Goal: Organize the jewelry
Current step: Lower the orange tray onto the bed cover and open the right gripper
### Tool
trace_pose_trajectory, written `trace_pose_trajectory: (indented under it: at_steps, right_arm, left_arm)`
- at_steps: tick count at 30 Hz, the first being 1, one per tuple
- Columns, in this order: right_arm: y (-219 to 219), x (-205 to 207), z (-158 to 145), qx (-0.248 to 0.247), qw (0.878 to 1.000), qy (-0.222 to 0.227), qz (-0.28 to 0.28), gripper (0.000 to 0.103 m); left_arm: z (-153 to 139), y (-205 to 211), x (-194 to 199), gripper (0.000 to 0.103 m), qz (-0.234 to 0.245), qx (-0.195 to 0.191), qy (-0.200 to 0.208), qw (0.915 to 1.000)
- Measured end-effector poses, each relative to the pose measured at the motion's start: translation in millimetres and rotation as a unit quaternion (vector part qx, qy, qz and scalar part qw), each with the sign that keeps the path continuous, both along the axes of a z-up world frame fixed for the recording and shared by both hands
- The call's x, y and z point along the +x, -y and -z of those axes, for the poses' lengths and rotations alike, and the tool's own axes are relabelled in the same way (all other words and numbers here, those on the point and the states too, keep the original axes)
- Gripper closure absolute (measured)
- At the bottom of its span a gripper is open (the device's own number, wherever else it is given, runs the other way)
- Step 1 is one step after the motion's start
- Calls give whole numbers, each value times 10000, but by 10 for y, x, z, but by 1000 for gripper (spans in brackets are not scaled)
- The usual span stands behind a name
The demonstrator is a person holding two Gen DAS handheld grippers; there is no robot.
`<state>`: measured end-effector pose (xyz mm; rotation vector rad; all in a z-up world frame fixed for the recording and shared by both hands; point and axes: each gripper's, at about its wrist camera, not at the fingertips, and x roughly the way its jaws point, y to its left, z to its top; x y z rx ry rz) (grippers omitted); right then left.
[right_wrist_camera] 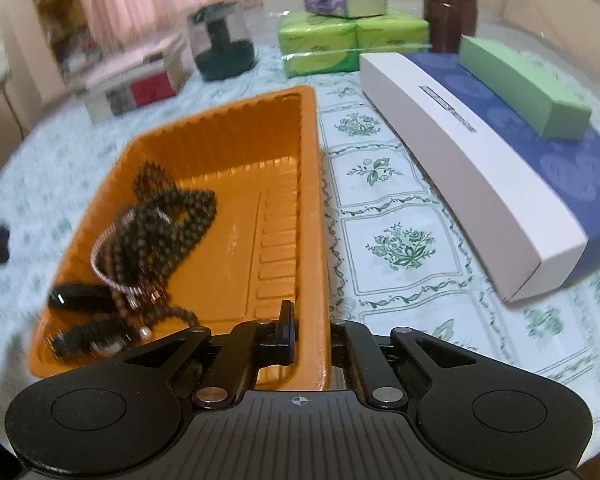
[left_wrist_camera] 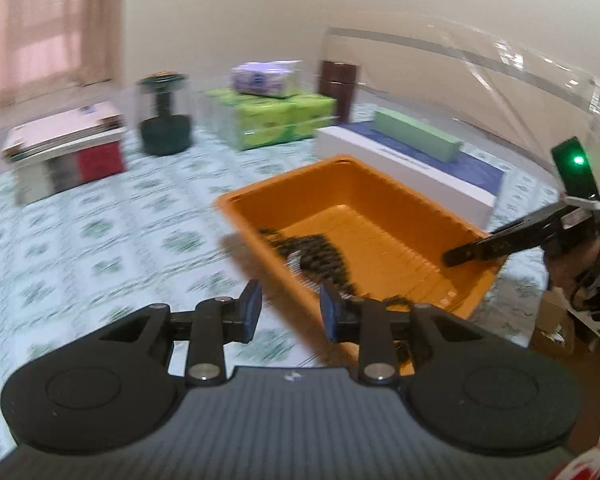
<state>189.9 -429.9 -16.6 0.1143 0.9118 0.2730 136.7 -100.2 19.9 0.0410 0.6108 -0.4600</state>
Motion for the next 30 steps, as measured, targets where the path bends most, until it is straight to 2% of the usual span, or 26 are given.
trace_pose_trajectory:
  at_steps: [3, 4, 6, 7, 8, 13, 15, 18, 23, 27, 30]
  right_arm:
    - [134, -10, -14, 524, 9985, 50, 116, 97]
    - [161, -22, -26, 633, 9979, 73, 148, 92]
    - [208, -76, -72, 737, 9966, 226, 298, 74]
    - [240, -108, -111, 837, 9954, 326, 334, 57]
    - [272, -141, -148, 933, 9940, 423, 376, 46]
    - [334, -350, -399, 788, 9907, 717, 848, 40]
    - [262, -490, -501, 639, 9898, 834, 965, 37]
    - [40, -782, -605, 508, 9894, 928, 993, 31]
    - [-390, -1171, -598, 498, 9930, 680, 822, 26]
    - [-738, -1346, -447, 215, 9977, 224, 601, 25]
    - [-956, -1454, -364, 18, 9992, 83, 378, 25]
  left_arm:
    - [-2, -207, -103, 65, -397, -8, -176, 9991]
    - [2, -263, -136, 64, -475, -38, -229, 9986]
    - [-3, -386, -235, 52, -669, -149, -326, 9971]
    - [-2, -441, -287, 49, -745, -204, -351, 9964]
    - [-4, -491, -340, 42, -834, -253, -367, 9955]
    - [2, -669, -606, 25, -1246, -397, -439, 9904]
    - [9, -718, -731, 13, -1462, -466, -457, 9871]
    - [21, -751, -887, 7, -1684, -578, -544, 9825]
    - [40, -739, -1114, 2, -1804, -727, -633, 9788]
    - [70, -708, -1270, 1, -1910, -768, -722, 9759]
    - [92, -686, -1340, 1, -2011, -768, -863, 9727]
